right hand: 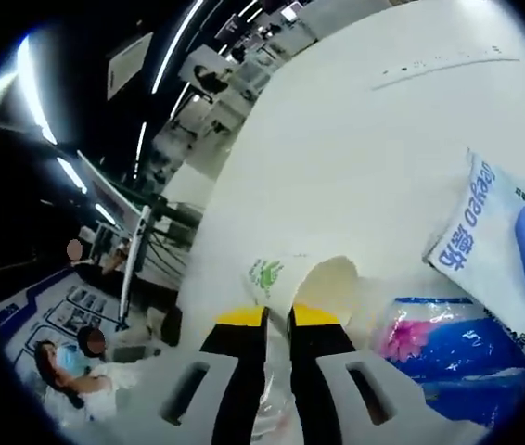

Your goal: Arrange the tabletop items into an orderly group along one side of the table until the central work area is clear of visible clutter.

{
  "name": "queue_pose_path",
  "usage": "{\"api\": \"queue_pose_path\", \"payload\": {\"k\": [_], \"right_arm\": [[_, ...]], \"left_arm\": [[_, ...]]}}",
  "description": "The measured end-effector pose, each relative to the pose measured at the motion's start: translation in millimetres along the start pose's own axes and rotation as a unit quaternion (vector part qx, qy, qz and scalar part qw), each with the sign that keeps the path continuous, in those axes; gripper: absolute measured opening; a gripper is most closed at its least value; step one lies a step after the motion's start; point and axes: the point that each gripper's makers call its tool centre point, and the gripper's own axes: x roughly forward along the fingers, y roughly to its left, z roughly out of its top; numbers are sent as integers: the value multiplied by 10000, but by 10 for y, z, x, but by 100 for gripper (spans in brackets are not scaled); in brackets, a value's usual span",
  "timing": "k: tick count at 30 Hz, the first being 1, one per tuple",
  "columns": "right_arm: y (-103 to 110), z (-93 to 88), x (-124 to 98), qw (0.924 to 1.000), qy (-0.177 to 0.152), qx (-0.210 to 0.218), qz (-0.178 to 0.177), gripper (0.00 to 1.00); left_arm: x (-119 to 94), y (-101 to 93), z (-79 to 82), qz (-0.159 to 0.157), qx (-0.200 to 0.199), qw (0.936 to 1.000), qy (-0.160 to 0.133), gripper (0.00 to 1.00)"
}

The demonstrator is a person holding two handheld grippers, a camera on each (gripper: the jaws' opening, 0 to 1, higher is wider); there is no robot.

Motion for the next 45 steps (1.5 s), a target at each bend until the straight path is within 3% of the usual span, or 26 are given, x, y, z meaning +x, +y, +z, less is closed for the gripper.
{"api": "queue_pose_path", "payload": {"k": [9,15,18,21,24,27,32,34,35,36,37,38,40,43,44,45], "right_arm": [[110,58,-101,9998,-1,185,113,0],[115,191,-224,9999,-10,42,119,0],[159,219,-281,9994,72,-310,148,0],[181,258,-353,9942,297,-1032,68,0],[198,304,-418,9851,470,-1652,-45,0],[211,373,-466,9709,620,-2308,-154,0],[240,388,-484,9638,795,-2540,-172,0],[201,375,-489,9533,969,-2848,-271,0],[172,364,-487,9349,1158,-3337,-341,0],[168,357,-489,9299,1207,-3456,-348,0],[190,337,-466,9161,1331,-3773,-267,0],[174,302,-483,9115,1488,-3823,-296,0],[134,283,-495,8949,1760,-4083,-388,0],[80,339,-503,8685,1927,-4536,-525,0],[74,351,-506,8650,1927,-4600,-548,0],[63,379,-504,8549,1917,-4782,-616,0]], "left_arm": [[10,-7,-34,6,122,9999,103,65],[10,7,-38,35,169,9998,106,65],[8,19,-46,64,180,9997,126,65],[10,25,-60,88,267,9995,151,65],[14,15,-76,66,288,9994,193,64],[17,17,-91,70,333,9992,231,63],[20,15,-102,71,365,9989,272,63],[21,14,-106,74,361,9989,289,63],[21,17,-113,86,379,9988,312,63],[21,17,-113,88,382,9987,313,63],[22,21,-121,98,402,9986,331,62],[23,24,-126,103,410,9985,344,62],[26,30,-164,113,442,9980,447,61],[27,23,-174,101,482,9977,468,60],[28,24,-176,101,485,9977,470,60],[28,28,-180,107,489,9976,477,60]]}}
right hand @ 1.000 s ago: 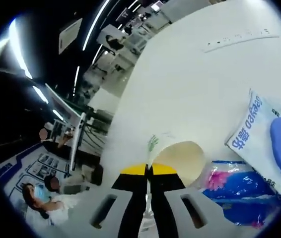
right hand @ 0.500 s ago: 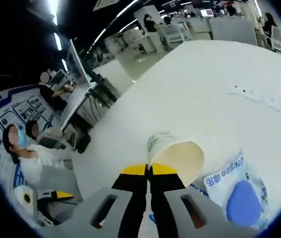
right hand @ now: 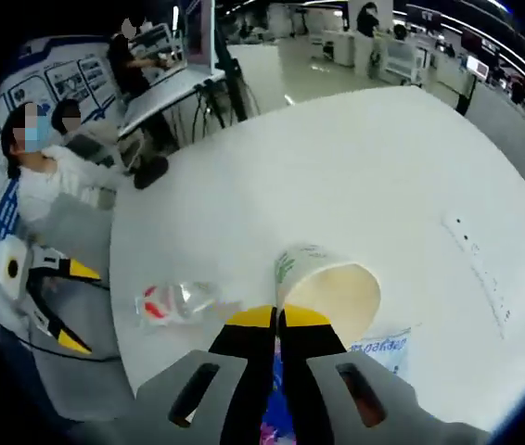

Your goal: Arrange the tabletop items into an orderly group along one side of the table until the central work area is clear of visible clutter.

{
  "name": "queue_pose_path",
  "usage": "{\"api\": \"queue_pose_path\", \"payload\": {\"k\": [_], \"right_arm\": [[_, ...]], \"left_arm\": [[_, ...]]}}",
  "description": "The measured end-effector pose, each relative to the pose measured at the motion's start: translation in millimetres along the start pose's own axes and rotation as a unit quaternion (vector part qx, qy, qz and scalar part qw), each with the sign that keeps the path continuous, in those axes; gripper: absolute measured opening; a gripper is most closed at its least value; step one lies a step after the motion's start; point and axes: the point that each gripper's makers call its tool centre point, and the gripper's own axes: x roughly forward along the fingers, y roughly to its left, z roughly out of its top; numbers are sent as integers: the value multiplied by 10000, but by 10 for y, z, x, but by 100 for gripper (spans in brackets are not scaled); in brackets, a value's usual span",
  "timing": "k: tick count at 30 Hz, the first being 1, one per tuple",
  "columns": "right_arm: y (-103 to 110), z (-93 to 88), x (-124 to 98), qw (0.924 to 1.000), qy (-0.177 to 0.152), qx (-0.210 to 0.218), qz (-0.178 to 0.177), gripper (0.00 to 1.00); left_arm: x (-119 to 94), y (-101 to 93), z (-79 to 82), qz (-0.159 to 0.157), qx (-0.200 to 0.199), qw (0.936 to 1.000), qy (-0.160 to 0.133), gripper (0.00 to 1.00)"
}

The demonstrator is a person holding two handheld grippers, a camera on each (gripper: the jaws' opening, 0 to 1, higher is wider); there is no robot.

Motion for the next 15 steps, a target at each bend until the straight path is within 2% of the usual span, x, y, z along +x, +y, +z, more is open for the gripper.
{"api": "queue_pose_path", "payload": {"k": [6,9,11,12,13,15], "right_arm": [[-30,-41,14,9964,320,-782,117,0],[-43,-32,23,9941,379,-983,241,0],[-94,-71,30,9911,546,-1184,267,0],[-149,-149,41,9868,827,-1366,252,0],[-179,-182,50,9840,940,-1497,224,0],[-223,-228,77,9793,1040,-1724,218,0]], "left_arm": [[1,1,-24,3,-2,10000,60,59],[9,-16,-51,-18,49,9999,128,59],[12,-21,-69,-22,80,9998,179,58],[13,-16,-86,-5,137,9997,222,57],[12,-13,-88,7,163,9996,225,57],[11,-7,-90,17,178,9996,222,58]]}}
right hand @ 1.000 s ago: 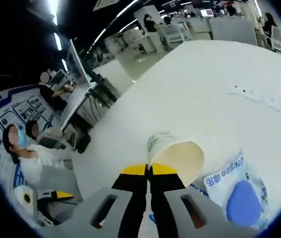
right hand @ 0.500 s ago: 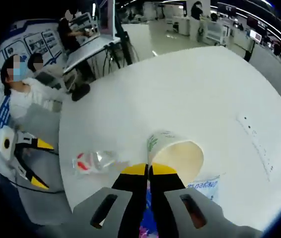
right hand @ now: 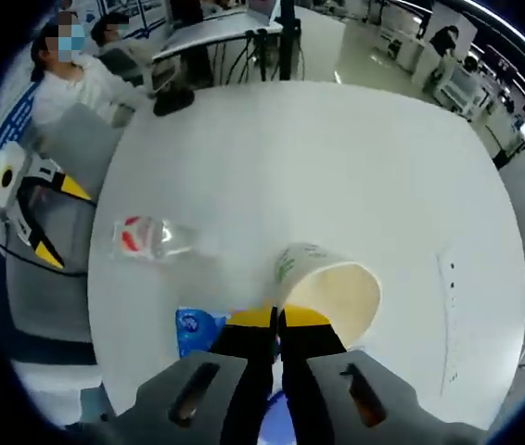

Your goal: Arrange the tabletop items into an orderly group along one side of the table until the central work area is clear of visible clutter.

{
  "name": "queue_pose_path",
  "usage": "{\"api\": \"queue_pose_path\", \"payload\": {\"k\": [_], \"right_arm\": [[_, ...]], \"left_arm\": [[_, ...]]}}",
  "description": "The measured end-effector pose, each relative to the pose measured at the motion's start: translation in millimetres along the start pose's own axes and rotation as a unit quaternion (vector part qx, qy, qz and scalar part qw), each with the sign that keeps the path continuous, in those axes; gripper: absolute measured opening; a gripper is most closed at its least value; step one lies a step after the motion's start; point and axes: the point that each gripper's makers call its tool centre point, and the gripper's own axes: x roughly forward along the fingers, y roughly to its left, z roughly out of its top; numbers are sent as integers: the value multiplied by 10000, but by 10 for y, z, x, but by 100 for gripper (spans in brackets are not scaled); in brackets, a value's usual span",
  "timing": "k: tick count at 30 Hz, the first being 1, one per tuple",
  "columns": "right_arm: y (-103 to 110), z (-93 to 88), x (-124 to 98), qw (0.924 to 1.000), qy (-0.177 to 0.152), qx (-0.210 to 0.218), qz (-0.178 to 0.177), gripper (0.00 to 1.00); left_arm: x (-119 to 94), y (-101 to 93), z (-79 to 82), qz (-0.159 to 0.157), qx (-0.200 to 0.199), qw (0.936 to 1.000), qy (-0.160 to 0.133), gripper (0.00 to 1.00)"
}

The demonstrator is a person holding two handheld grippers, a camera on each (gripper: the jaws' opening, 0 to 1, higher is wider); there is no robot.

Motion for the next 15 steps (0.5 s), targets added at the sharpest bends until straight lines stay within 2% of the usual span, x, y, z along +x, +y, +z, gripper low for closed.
{"api": "queue_pose_path", "payload": {"k": [4,6,12,15], "right_arm": [[11,32,8,9999,-106,26,122,0],[2,26,9,9999,-53,-61,118,0],[-37,-43,29,9965,384,-693,278,0],[-96,-54,52,9954,479,-782,291,0]], "left_arm": [[1,12,-25,31,8,10000,63,58],[4,11,-34,33,13,10000,93,58],[19,16,-98,60,106,9996,260,57],[23,25,-121,77,91,9994,327,57]]}}
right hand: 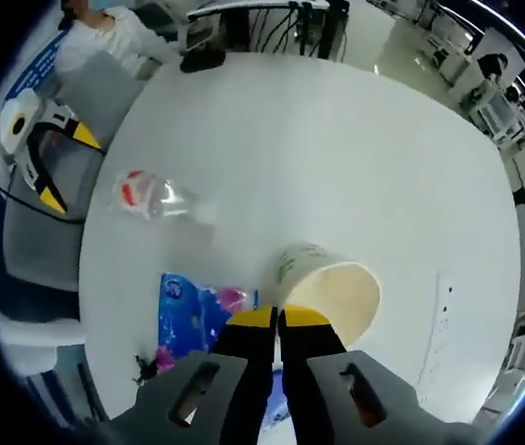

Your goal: Arrange the tabletop items into an orderly group along one side of the table until the central work area is clear of visible clutter.

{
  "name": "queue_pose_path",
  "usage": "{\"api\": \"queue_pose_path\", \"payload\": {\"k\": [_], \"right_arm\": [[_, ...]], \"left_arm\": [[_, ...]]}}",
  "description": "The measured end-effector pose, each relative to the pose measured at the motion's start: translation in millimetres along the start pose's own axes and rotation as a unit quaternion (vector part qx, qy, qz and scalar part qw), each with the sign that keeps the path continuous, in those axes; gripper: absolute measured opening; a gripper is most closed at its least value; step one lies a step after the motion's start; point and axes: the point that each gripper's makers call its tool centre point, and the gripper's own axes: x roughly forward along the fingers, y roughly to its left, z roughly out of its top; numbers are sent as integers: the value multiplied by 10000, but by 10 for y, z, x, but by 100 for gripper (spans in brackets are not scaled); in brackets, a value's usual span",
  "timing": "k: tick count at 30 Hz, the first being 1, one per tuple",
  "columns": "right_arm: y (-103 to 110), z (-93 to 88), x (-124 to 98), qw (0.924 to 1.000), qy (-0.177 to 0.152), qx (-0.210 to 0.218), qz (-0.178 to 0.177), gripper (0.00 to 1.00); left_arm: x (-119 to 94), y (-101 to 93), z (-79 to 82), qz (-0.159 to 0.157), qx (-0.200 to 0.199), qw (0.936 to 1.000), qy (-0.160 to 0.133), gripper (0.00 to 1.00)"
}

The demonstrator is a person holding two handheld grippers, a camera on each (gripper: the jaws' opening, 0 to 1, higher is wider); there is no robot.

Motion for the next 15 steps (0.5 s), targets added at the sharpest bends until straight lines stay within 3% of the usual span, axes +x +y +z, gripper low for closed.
{"api": "queue_pose_path", "payload": {"k": [13,15], "right_arm": [[-10,-49,96,9973,446,-441,377,0],[-21,-51,119,9951,592,-687,383,0]], "left_arm": [[14,32,-53,87,127,9997,165,56],[16,37,-64,81,90,9998,186,55]]}}
